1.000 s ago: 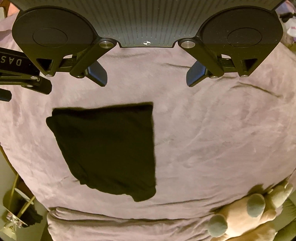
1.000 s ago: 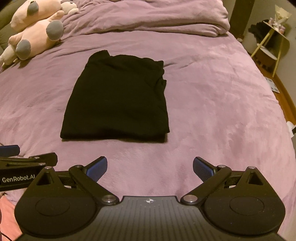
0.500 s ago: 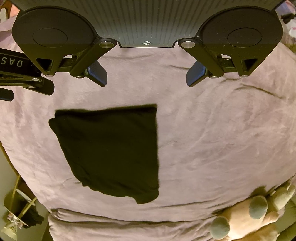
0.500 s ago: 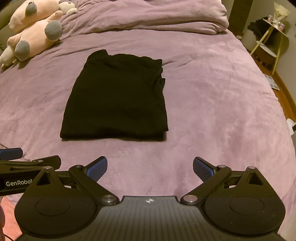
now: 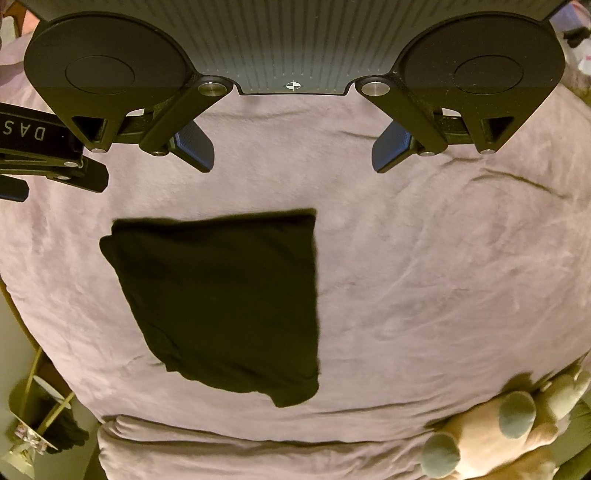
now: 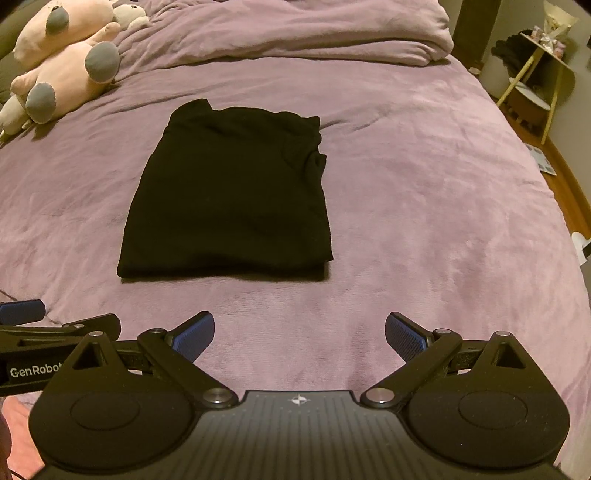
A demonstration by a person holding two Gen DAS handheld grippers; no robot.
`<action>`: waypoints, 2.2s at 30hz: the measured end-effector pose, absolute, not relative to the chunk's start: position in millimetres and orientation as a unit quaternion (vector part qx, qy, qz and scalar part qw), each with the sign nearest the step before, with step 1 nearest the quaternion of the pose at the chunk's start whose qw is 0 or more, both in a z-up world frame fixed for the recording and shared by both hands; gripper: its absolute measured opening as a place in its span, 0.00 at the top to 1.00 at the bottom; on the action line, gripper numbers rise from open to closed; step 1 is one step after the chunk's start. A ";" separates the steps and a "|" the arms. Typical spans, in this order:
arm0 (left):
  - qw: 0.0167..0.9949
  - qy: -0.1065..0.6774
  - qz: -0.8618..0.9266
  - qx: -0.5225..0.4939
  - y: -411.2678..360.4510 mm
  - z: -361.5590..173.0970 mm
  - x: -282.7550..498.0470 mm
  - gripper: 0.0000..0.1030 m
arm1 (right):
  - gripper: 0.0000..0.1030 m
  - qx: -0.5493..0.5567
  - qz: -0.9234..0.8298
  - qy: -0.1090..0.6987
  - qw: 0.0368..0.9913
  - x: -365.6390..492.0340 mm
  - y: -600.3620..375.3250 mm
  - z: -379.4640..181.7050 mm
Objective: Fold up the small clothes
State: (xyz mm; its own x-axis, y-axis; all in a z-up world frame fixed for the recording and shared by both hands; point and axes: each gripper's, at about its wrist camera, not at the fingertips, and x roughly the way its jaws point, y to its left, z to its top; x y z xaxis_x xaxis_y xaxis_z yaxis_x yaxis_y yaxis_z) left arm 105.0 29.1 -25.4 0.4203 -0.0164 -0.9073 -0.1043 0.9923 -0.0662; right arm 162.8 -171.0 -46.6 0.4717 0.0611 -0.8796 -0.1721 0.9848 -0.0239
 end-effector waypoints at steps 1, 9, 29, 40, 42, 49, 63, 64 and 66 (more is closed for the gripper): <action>0.841 0.538 0.026 -0.056 29.1 -25.3 105.2 0.07 | 0.04 -0.054 0.067 0.510 0.856 163.0 -171.2 -46.8; 0.839 0.540 0.027 -0.065 31.0 -26.6 104.9 0.07 | 0.04 -0.053 0.065 0.511 0.855 162.3 -172.9 -47.6; 0.836 0.543 0.020 -0.071 28.5 -30.2 103.9 0.07 | 0.04 -0.048 0.060 0.515 0.854 159.6 -176.7 -50.8; 0.838 0.542 0.022 -0.066 24.9 -30.2 103.8 0.07 | 0.04 -0.047 0.058 0.515 0.854 158.5 -178.6 -51.3; 0.838 0.542 0.023 -0.066 25.2 -30.2 103.9 0.07 | 0.04 -0.047 0.059 0.515 0.854 158.7 -178.2 -51.3; 0.841 0.537 0.020 -0.066 27.1 -29.9 104.9 0.07 | 0.04 -0.050 0.059 0.514 0.854 158.3 -177.6 -50.7; 0.853 0.520 0.010 -0.045 21.0 -27.0 101.6 0.07 | 0.04 -0.048 0.055 0.515 0.854 159.4 -179.5 -49.3; 0.854 0.519 0.010 -0.042 20.6 -26.7 101.1 0.07 | 0.04 -0.048 0.055 0.515 0.854 159.3 -179.8 -48.9; 0.856 0.516 0.012 -0.035 19.6 -25.8 100.0 0.07 | 0.04 -0.047 0.055 0.515 0.854 159.3 -180.5 -48.6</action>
